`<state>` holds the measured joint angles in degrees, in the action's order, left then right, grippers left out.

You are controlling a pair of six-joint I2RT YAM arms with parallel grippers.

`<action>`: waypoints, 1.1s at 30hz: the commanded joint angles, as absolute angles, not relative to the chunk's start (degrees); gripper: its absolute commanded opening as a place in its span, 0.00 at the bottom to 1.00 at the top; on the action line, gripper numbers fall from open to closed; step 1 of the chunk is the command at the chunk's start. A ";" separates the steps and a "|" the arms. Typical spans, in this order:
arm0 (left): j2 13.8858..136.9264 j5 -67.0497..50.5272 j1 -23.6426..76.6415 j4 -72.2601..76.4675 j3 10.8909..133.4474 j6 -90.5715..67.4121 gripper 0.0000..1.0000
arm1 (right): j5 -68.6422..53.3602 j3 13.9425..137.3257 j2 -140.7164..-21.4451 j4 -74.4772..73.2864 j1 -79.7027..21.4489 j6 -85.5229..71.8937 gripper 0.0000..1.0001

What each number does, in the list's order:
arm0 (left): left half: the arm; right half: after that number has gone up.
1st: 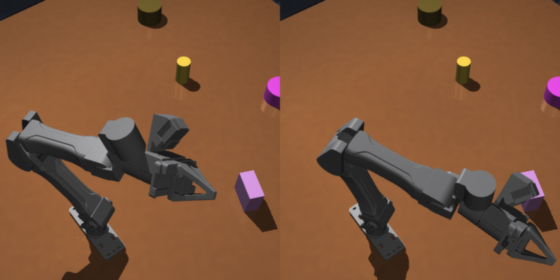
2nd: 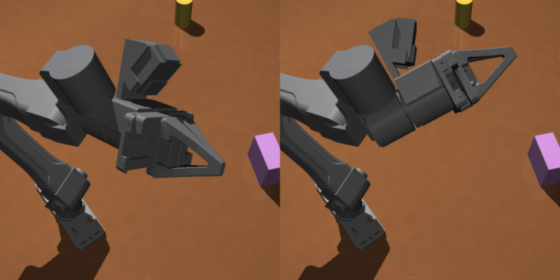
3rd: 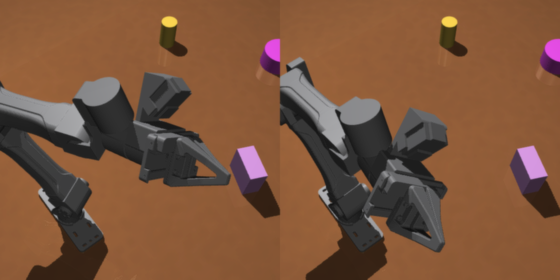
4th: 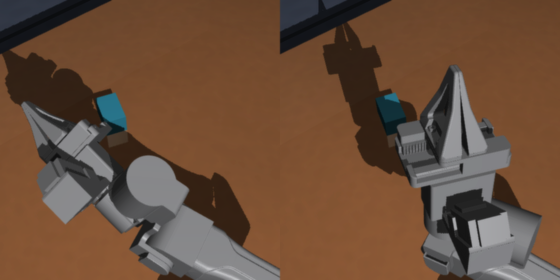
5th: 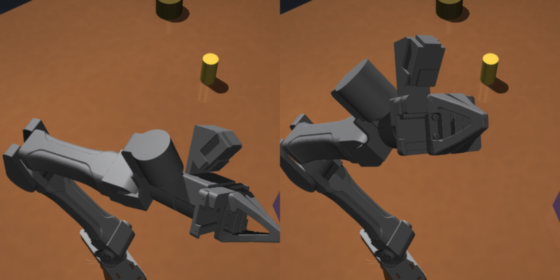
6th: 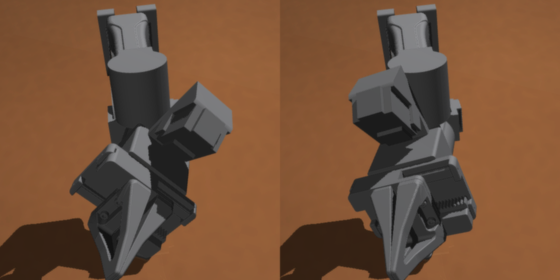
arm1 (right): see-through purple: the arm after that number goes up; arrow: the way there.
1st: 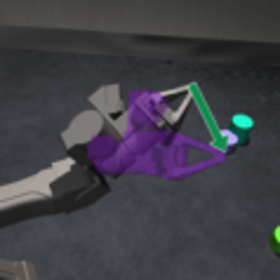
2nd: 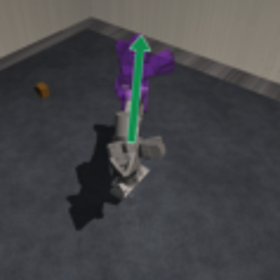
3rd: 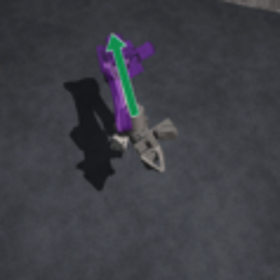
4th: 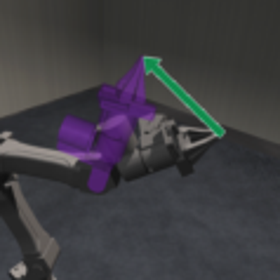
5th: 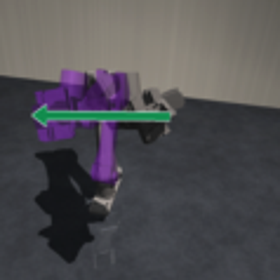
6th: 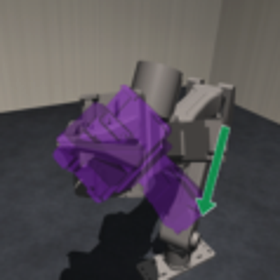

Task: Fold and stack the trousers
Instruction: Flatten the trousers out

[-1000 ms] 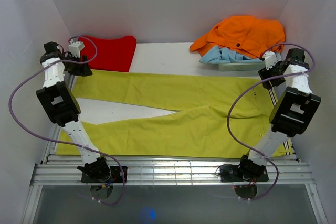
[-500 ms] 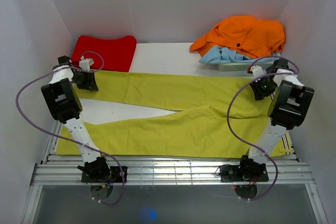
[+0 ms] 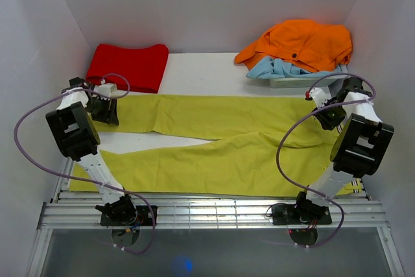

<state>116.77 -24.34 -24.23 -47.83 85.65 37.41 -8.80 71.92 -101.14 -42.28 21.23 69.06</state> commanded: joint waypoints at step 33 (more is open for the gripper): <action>81.65 -30.32 -47.02 -80.07 66.97 83.94 0.77 | -10.28 33.75 -58.62 -49.84 68.29 158.38 0.71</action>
<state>81.80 -26.98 -45.67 -76.55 64.62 83.48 -6.42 33.41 -57.84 -52.12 67.37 113.16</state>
